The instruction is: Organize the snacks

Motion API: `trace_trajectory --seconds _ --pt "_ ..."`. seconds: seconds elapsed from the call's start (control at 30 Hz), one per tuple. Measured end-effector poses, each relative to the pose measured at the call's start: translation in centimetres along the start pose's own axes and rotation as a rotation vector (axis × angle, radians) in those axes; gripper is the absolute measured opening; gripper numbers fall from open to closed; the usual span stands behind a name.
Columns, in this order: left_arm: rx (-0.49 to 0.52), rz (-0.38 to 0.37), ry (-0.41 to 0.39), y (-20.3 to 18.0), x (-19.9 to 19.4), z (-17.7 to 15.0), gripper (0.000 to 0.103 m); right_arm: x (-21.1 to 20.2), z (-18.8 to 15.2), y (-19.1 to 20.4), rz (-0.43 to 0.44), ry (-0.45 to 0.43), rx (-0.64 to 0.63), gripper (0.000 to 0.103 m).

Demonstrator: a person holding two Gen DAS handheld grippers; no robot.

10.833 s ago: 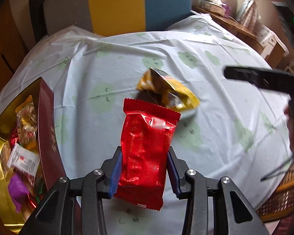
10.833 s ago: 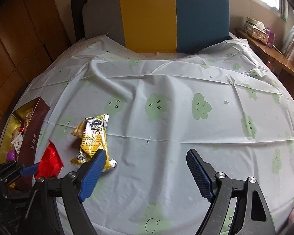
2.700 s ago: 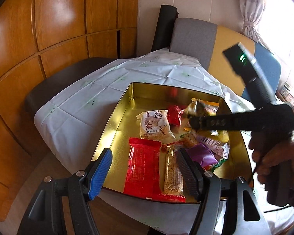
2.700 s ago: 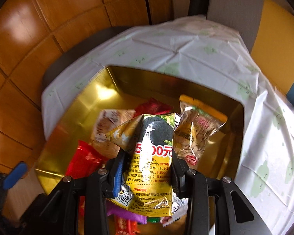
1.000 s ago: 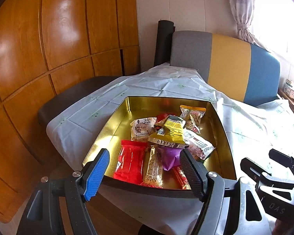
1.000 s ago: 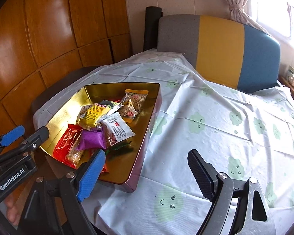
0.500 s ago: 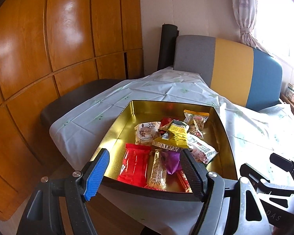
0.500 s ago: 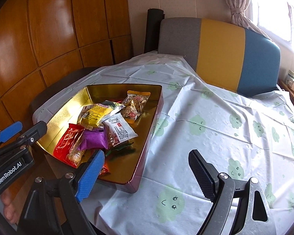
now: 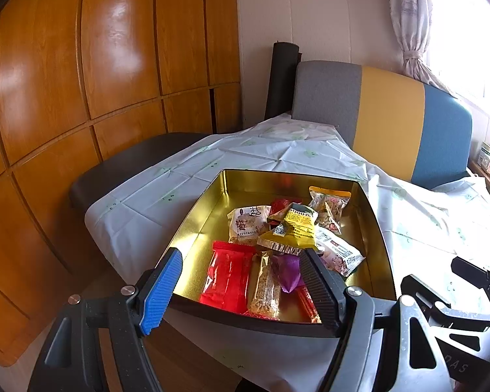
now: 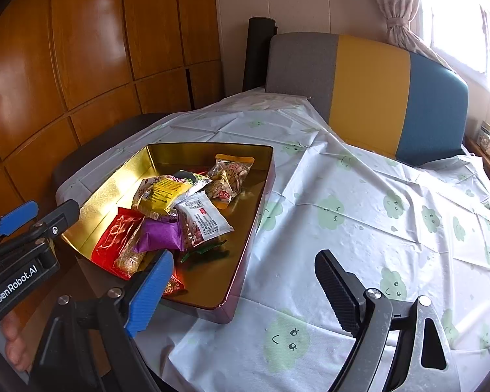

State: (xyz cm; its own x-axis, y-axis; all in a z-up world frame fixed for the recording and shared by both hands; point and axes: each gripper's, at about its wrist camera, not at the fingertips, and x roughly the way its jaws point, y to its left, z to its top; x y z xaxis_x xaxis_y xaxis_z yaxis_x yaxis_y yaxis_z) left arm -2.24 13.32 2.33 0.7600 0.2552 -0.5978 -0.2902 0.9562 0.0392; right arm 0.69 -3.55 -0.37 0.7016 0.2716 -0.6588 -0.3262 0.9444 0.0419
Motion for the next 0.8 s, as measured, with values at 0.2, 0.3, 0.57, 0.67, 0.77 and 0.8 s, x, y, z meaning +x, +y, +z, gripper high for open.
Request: trace_trajectory --seconds 0.2,0.3,0.57,0.67,0.77,0.8 --pt "0.005 -0.001 0.002 0.0 0.0 0.0 0.075 -0.1 0.0 0.0 -0.001 -0.002 -0.001 0.089" --pt "0.015 -0.007 0.007 -0.2 0.0 0.0 0.075 -0.1 0.0 -0.1 -0.003 -0.002 -0.001 0.089" --pt "0.015 -0.014 0.017 -0.3 0.0 0.0 0.075 -0.1 0.0 -0.5 -0.003 -0.002 0.002 0.090" --pt "0.005 -0.013 0.014 -0.2 0.2 0.1 0.072 0.1 0.0 -1.2 0.000 0.005 0.016 0.090" --pt "0.005 -0.003 -0.001 0.0 0.2 0.3 0.069 0.3 0.2 -2.8 -0.005 0.015 0.047 0.090" --pt "0.006 0.001 -0.002 0.1 0.2 0.3 0.069 0.4 0.3 -3.6 -0.009 0.021 0.066 0.090"
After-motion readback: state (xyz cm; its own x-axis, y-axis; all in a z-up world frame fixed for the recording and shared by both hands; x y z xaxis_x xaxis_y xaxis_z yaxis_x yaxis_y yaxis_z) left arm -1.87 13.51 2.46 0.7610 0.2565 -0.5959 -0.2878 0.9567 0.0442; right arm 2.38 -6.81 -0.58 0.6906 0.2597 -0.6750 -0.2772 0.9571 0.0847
